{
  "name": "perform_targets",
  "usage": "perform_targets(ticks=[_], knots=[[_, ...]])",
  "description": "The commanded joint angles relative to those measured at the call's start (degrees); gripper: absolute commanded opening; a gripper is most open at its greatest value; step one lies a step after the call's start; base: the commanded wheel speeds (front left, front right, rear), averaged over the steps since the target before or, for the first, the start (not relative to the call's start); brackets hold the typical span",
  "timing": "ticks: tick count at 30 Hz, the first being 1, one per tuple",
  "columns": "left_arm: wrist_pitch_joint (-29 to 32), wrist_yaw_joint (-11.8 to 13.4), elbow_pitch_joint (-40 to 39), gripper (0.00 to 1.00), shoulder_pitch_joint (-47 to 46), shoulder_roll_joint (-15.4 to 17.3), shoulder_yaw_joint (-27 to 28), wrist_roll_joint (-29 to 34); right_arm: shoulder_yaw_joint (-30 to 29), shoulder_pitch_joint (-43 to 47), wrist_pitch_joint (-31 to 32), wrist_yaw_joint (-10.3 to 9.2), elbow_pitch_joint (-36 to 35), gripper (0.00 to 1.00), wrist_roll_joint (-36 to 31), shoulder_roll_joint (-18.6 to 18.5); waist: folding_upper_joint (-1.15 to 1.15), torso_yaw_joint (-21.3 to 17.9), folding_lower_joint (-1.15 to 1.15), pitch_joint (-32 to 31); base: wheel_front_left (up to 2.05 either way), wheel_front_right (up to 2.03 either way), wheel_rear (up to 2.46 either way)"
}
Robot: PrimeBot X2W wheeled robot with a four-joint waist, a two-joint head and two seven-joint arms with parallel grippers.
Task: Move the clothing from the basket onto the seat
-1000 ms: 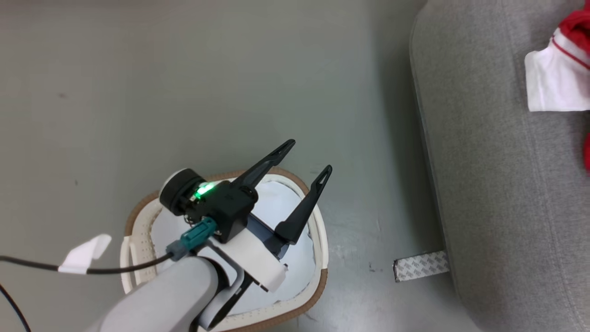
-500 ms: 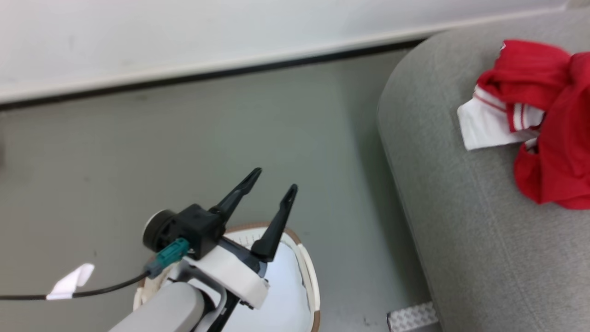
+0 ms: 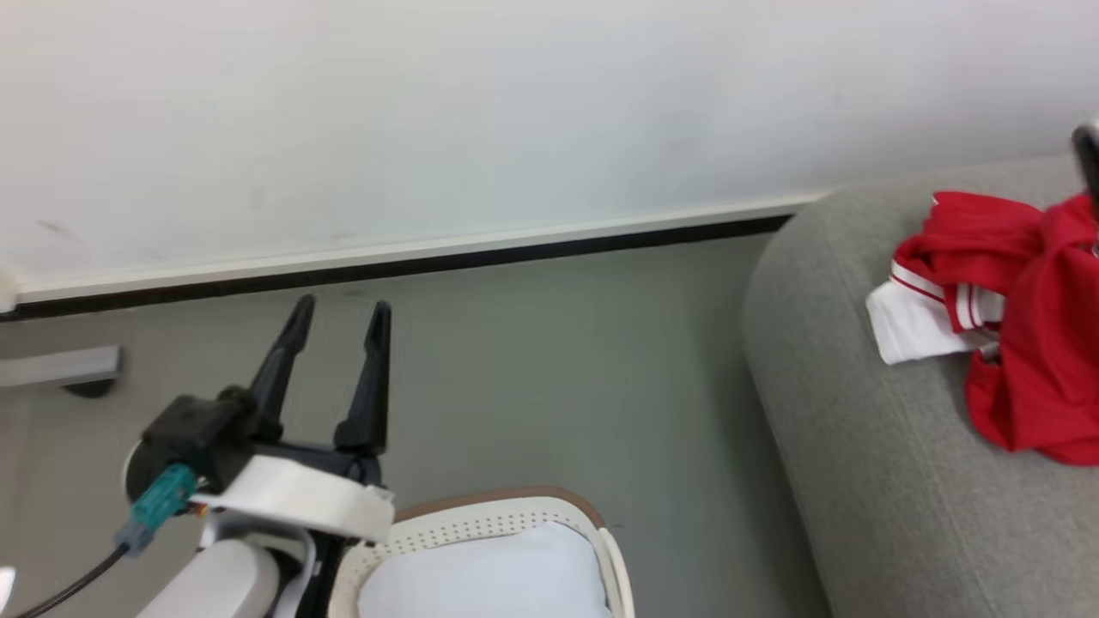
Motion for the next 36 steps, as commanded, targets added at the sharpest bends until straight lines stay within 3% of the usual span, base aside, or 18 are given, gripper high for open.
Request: perform_targets(ticks=[1,9,17,24,29,36], knots=[[-0.30,-0.02,-0.28,1.00,1.28,0.38,0.72,0.85,-0.29,2.23,-0.68,-0.14,-0.87,1.00,-1.11,0.61,0.00,1.84,0.02,-1.24,0.00,0.00,0.00],[-0.34,0.76,1.26,1.00,8.98,-0.83,6.48,1.09,-2.35,14.28,-7.63,-0.15,-5.83,1.00,-6.71,11.97,0.00,5.04,0.02,-2.86,0.00,0.00,0.00],[-0.33,-0.81,3.41,1.00,15.56,-4.75,12.00,2.44,-4.69,25.50,-19.01,-0.14,-2.77,1.00,-12.70,24.42,0.00,7.03,0.02,-4.61,0.00,0.00,0.00],[-0.34,-4.18,3.68,1.00,19.52,-9.28,18.47,5.40,-0.89,29.61,-24.54,-0.15,4.67,1.00,-15.78,26.60,0.00,7.25,0.02,-5.76,0.00,0.00,0.00],[-0.34,-8.82,5.25,1.00,22.67,-12.52,21.49,7.39,-2.14,31.15,-26.30,-0.14,7.38,1.00,-17.08,29.33,0.00,6.88,0.02,-6.30,0.00,0.00,0.00],[-0.34,-11.09,8.26,1.00,25.03,-15.60,24.60,11.43,-1.54,32.12,-26.80,-0.14,8.24,1.00,-18.54,31.25,0.00,6.38,0.02,-6.76,0.00,0.00,0.00]])
